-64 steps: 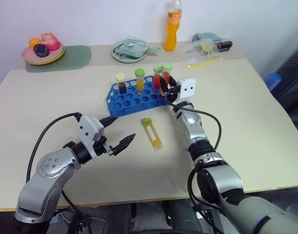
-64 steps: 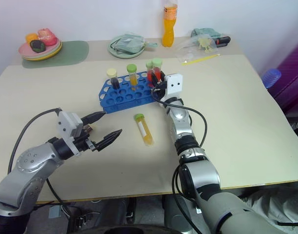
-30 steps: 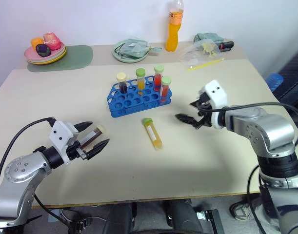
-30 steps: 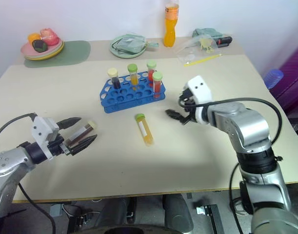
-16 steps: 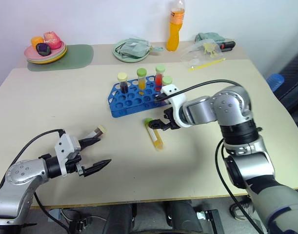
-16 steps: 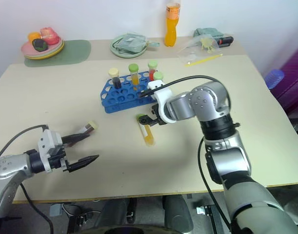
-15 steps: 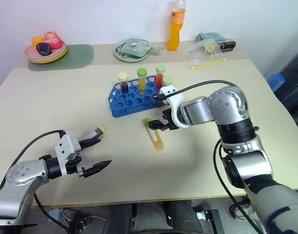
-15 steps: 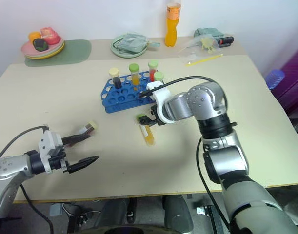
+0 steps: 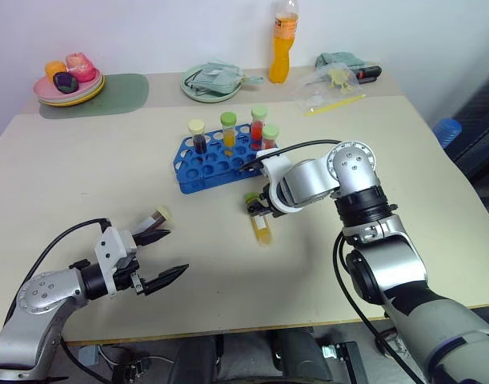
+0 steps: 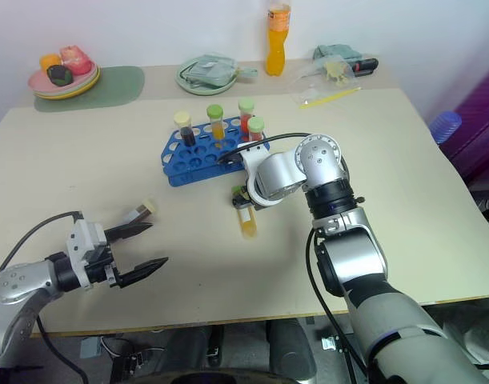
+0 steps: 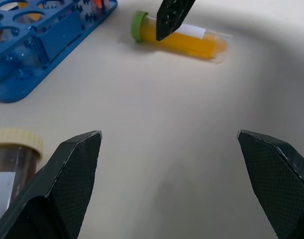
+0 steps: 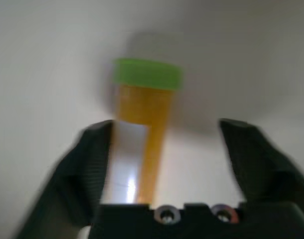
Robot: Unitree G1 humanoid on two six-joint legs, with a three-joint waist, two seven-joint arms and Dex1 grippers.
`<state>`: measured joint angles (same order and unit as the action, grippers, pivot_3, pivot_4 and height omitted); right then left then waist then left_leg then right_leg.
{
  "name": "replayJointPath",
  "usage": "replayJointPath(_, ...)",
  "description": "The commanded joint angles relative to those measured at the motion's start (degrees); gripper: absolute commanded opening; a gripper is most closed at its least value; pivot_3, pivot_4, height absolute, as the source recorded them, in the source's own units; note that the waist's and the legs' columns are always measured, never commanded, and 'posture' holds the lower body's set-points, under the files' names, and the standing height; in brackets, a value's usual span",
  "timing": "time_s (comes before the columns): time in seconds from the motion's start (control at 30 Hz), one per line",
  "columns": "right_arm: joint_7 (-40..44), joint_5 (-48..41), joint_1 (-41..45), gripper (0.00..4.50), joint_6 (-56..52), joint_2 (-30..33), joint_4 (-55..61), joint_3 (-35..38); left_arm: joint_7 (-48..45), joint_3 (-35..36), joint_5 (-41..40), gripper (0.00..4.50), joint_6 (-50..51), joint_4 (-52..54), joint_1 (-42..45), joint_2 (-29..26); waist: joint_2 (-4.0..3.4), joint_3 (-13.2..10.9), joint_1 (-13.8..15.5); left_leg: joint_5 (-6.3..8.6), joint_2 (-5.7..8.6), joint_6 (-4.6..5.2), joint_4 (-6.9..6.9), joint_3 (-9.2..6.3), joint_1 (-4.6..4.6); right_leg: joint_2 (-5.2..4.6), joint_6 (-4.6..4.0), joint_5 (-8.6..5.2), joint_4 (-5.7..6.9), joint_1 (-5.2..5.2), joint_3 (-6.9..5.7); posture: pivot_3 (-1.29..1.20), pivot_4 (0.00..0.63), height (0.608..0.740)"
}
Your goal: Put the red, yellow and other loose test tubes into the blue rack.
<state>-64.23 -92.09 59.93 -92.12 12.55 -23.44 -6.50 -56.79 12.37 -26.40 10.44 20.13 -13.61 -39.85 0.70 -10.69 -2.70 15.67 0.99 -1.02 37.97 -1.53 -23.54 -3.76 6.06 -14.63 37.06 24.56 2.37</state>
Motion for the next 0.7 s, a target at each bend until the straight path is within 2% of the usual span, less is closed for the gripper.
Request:
replayJointPath(0.03,-4.44,-8.45,1.27,1.58,2.76,0.56,1.04,-0.99,0.36,0.52,-0.22,4.50,-0.71,1.74,-0.67,0.06,0.00,0.00,-0.02,0.00,-0.01,0.00,0.00,0.00,0.00,0.01,0.00,0.00,0.00,0.00,0.00,0.00,0.150,0.729)
replayJointPath(0.07,-5.59,-10.79,1.52,1.04,4.24,0.99,1.53,-1.57,0.39,0.58,-0.23,4.50,-0.76,1.79,-0.82,0.06,0.00,0.00,0.00,0.00,-0.01,0.00,0.00,0.00,0.00,0.03,0.00,0.00,0.00,0.00,0.00,0.00,0.150,0.729)
replayJointPath(0.1,-6.78,-13.10,1.60,0.74,5.69,1.57,2.12,-2.47,0.42,0.62,-0.24,4.50,-0.80,1.84,-0.93,0.05,0.00,0.00,0.00,0.00,-0.01,0.00,0.01,0.00,0.00,0.05,0.00,0.00,0.00,0.00,0.00,0.00,0.150,0.729)
replayJointPath(0.23,-7.75,-20.58,0.36,0.68,12.97,3.26,6.84,-2.91,1.42,0.54,-0.49,4.50,0.20,2.78,-0.40,-0.10,0.00,0.00,0.03,0.00,-0.02,0.01,0.01,0.00,0.00,0.07,0.01,0.00,-0.01,0.00,0.00,0.00,0.150,0.729)
replayJointPath(0.3,-1.95,-18.49,-0.76,0.68,14.98,4.26,11.64,-1.27,2.65,0.30,-0.72,4.50,1.43,4.15,0.21,-0.07,0.00,0.00,0.11,0.00,-0.03,0.01,0.01,0.00,-0.01,0.09,0.01,0.00,-0.02,-0.01,0.00,0.00,0.150,0.729)
replayJointPath(0.43,30.13,0.65,-4.14,0.68,23.98,6.52,28.14,3.05,6.55,-0.20,-1.59,4.50,4.67,7.72,1.96,0.89,0.00,-0.01,0.19,0.02,-0.04,0.04,0.02,-0.01,-0.05,0.14,0.04,0.00,-0.07,-0.01,-0.01,0.00,0.150,0.729)
replayJointPath(0.53,51.19,21.69,-8.61,0.68,39.75,9.47,32.59,-1.92,10.84,-0.13,-2.55,4.50,6.88,9.18,4.85,3.25,0.03,0.02,0.29,0.03,-0.07,0.05,0.04,-0.02,-0.03,0.20,0.06,0.00,-0.08,-0.05,-0.03,0.00,0.150,0.729)
replayJointPath(0.6,61.30,37.20,-11.80,0.68,53.69,9.13,30.40,-7.68,14.37,-0.40,-3.61,4.50,8.83,9.93,7.85,5.60,0.05,0.03,0.28,0.03,-0.07,0.05,0.07,-0.02,0.04,0.20,0.06,0.00,-0.07,-0.12,-0.03,0.00,0.150,0.729)
replayJointPath(0.7,68.62,52.96,-14.75,0.68,71.64,3.70,22.93,-11.30,18.41,-1.20,-3.68,4.50,10.74,10.65,11.06,8.35,0.04,0.02,0.02,0.03,-0.07,0.05,0.09,-0.01,0.09,0.23,0.07,0.00,0.00,-0.12,-0.02,0.00,0.150,0.729)
